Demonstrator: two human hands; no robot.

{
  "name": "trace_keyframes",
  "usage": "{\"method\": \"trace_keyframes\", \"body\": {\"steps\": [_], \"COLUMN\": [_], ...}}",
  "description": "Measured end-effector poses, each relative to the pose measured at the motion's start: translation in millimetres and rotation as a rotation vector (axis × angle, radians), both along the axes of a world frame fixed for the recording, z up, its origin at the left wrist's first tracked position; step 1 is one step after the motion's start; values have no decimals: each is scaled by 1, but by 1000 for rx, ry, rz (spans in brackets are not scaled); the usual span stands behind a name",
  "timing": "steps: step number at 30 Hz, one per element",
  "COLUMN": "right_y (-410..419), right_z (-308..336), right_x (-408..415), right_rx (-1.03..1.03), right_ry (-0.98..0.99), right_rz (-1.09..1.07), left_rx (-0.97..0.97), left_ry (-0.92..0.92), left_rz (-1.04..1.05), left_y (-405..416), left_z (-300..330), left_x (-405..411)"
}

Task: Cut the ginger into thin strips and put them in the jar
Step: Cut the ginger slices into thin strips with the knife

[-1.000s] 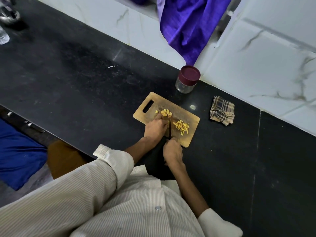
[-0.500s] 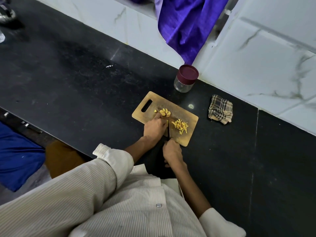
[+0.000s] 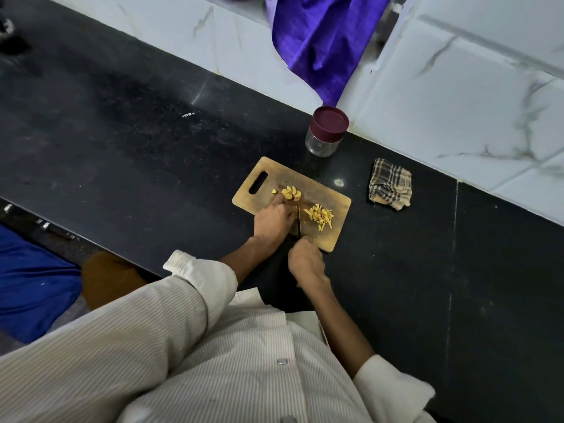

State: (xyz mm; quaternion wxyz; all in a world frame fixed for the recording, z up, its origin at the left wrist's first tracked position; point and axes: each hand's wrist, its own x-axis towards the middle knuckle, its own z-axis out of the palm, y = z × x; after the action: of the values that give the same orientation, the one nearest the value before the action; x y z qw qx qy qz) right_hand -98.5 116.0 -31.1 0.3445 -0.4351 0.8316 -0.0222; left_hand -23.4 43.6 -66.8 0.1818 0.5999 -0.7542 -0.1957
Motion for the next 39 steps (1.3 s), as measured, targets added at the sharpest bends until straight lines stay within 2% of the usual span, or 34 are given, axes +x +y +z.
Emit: {"method": "trace_keyframes", "body": {"steps": [7, 13, 22, 32, 39], "right_y": [-16, 3, 7, 16, 17], "right_z": [2, -2, -10, -12, -7], "right_x": [-2, -3, -6, -21, -41], "right_rx": [-16, -1, -36, -97, -139], "right_ry": [-35, 17, -22, -245, -271], "right_rz": [-40, 7, -37, -129, -175], "left_rx": [8, -5, 3, -49, -88], "left_ry": [0, -1, -42, -18, 8], "left_rz": [-7, -26, -13, -24, 0], "left_y": [-2, -2, 0, 2, 6], "left_z": [-1, -4, -4, -4, -3], "left_x": [0, 2, 2, 9, 5]}}
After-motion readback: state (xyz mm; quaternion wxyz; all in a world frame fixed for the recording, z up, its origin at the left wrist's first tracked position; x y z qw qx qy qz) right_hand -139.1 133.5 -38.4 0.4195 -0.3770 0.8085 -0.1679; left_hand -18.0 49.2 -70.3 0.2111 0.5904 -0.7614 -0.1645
